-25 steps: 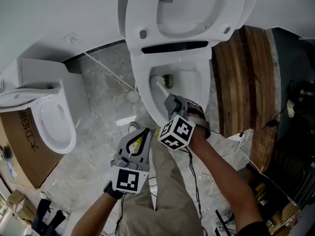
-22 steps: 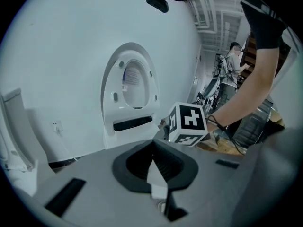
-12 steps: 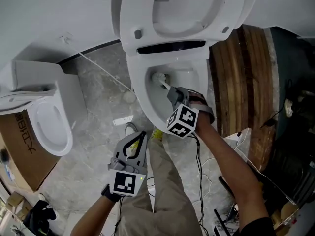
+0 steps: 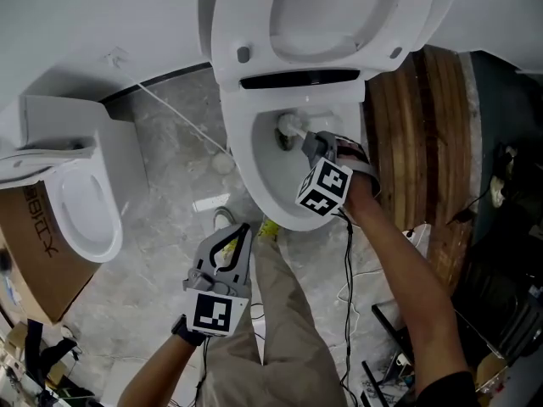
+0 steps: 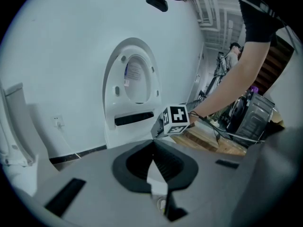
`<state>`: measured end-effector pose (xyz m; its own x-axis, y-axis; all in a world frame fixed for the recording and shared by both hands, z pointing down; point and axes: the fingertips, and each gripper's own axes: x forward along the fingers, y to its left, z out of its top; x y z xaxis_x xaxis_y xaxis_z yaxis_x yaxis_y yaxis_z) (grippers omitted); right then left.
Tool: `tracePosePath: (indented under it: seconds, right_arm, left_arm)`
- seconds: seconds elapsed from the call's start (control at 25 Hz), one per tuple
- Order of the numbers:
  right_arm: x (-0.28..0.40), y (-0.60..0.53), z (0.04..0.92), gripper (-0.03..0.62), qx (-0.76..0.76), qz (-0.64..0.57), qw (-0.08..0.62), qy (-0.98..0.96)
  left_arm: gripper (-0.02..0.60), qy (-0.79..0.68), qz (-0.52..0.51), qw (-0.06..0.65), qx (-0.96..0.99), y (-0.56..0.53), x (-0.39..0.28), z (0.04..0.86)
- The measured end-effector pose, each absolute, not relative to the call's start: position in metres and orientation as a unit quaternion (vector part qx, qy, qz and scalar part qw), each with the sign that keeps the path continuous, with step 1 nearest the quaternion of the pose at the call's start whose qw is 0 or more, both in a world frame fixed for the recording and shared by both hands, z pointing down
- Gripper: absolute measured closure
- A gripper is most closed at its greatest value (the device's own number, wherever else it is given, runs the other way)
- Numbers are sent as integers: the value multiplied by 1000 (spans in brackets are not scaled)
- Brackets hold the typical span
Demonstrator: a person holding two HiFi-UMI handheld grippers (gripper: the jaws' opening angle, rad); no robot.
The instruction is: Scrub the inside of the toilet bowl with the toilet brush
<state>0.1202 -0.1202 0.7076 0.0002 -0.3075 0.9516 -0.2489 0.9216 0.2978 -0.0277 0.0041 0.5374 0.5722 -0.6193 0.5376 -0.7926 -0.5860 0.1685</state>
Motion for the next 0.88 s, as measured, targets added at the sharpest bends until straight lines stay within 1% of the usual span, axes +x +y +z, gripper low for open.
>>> tracePosePath:
  seconds: [0.2,0.88]
  right_arm:
    - [147,-116,707,437,214,-9,690,-691]
    - [195,-75,704,442,217,6,717,-662]
  left_arm:
    - [571,-400,225,192,868,6,-23,537]
    - [571,-390,221,194,872,9,-7,531]
